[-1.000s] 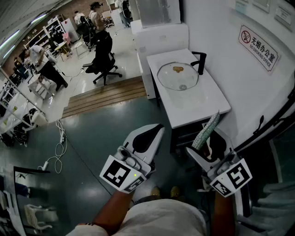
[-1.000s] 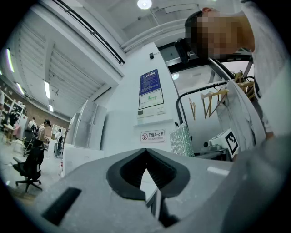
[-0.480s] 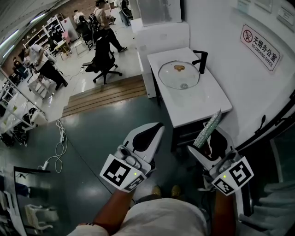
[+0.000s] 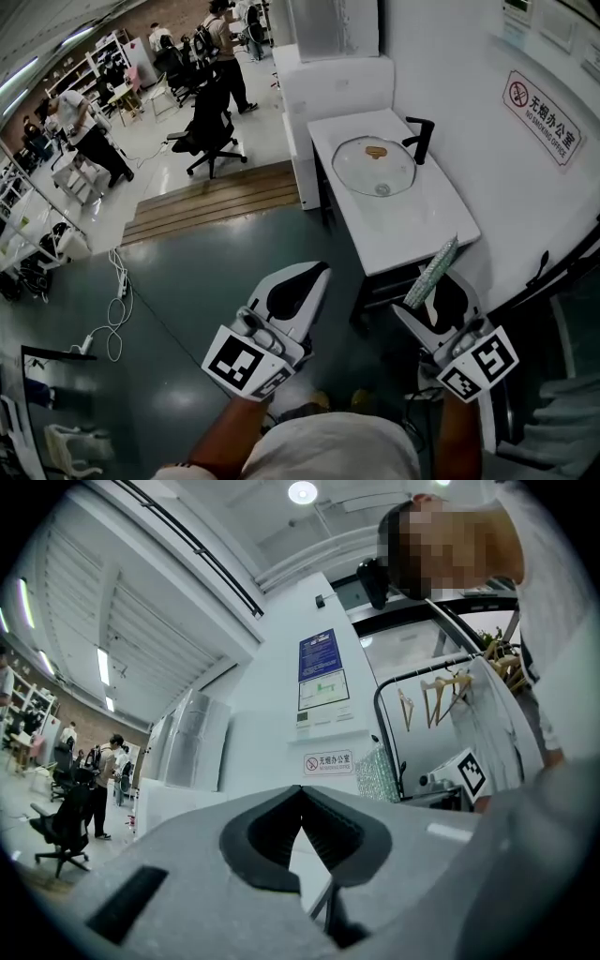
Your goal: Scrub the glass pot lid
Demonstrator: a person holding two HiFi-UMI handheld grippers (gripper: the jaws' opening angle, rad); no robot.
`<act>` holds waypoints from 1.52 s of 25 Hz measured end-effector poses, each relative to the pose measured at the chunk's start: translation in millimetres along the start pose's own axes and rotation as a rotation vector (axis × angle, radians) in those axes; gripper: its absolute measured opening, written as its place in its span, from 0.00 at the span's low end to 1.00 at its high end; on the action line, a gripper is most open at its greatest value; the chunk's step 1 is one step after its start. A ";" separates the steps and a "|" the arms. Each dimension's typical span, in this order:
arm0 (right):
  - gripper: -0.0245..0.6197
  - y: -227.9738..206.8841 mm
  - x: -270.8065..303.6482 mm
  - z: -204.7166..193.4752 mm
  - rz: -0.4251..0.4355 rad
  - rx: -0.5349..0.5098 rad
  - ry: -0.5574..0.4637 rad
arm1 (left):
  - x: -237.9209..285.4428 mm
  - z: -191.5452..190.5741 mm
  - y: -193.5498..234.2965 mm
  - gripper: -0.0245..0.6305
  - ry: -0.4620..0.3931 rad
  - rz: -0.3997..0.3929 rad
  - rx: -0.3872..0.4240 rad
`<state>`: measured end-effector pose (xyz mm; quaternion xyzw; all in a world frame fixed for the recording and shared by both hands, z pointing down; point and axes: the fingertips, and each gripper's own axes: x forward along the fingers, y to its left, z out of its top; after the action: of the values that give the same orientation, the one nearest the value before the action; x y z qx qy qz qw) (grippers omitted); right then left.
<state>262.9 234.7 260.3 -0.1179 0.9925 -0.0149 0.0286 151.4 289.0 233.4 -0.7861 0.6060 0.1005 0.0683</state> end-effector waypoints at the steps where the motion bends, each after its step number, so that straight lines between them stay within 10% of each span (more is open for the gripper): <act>1: 0.58 2.9 2.8 -1.4 -0.005 -0.001 0.002 | -4.5 -1.0 5.4 0.06 -0.001 -0.001 -0.001; 18: 0.58 -11.7 73.8 -12.8 -0.014 -0.034 0.040 | 8.3 -15.4 91.8 0.06 -0.007 0.002 -0.024; 38: 0.58 -213.6 226.4 -30.9 -0.086 -0.044 0.144 | 188.7 -79.2 264.7 0.06 0.099 -0.014 -0.018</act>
<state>91.1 -25.4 286.8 -0.1596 0.9861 -0.0027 -0.0459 -52.1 25.9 268.7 -0.7951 0.6021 0.0662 0.0318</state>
